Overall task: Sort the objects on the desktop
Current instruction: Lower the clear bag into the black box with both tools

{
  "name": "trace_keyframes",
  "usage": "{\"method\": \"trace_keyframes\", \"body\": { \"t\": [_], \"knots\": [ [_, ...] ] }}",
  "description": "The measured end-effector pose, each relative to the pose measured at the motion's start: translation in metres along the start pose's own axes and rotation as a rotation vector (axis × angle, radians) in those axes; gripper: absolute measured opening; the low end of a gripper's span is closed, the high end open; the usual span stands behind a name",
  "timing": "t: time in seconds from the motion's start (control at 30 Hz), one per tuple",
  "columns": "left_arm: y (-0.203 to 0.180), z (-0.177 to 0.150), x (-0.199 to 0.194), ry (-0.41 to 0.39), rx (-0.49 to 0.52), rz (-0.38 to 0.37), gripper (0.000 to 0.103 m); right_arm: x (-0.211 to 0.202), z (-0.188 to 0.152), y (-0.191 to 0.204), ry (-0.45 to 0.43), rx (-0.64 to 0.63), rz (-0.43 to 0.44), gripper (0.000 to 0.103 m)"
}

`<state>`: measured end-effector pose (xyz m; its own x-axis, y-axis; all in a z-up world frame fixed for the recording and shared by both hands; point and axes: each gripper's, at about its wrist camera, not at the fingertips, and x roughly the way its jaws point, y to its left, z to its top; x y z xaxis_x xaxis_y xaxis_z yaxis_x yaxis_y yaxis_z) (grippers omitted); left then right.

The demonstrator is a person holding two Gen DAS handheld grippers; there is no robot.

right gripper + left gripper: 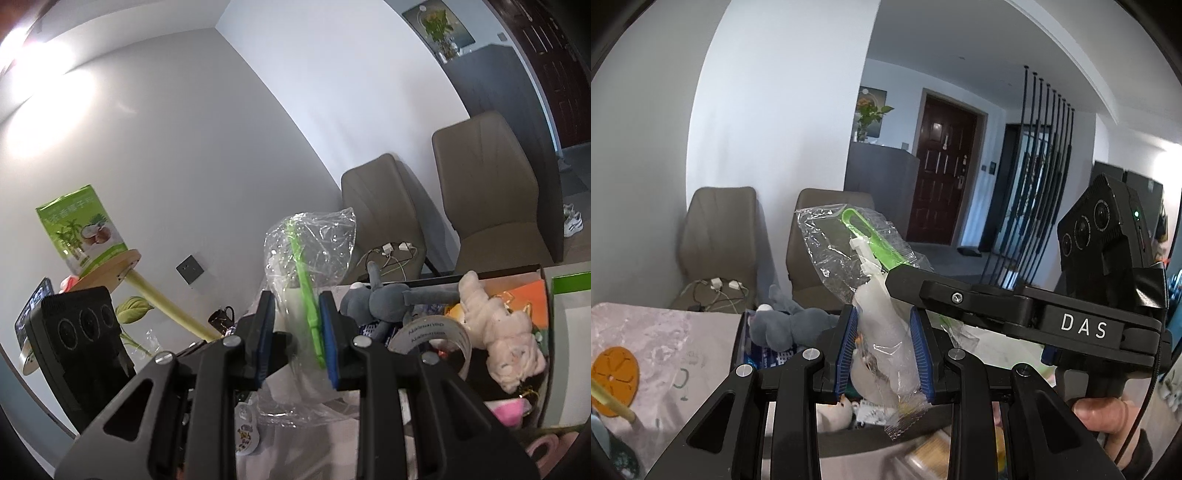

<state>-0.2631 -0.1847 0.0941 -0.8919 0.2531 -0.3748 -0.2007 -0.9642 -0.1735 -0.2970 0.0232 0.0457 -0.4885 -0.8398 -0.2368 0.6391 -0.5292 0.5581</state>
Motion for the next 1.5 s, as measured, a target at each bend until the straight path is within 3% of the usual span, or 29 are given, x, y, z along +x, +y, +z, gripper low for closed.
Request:
{"method": "trace_keyframes", "body": {
  "t": [0.33,0.77,1.5],
  "knots": [
    [0.033,0.003,0.023,0.001,-0.043,0.01,0.03,0.043,0.011,-0.012,0.016,0.005,0.005,0.025],
    [0.065,-0.009,0.053,0.074,-0.076,0.017,0.03,0.087,0.003,-0.042,0.047,0.093,0.036,0.025],
    [0.096,-0.041,0.08,0.238,-0.093,0.1,0.03,0.137,-0.026,-0.049,0.208,0.055,-0.087,0.025]
  ]
}}
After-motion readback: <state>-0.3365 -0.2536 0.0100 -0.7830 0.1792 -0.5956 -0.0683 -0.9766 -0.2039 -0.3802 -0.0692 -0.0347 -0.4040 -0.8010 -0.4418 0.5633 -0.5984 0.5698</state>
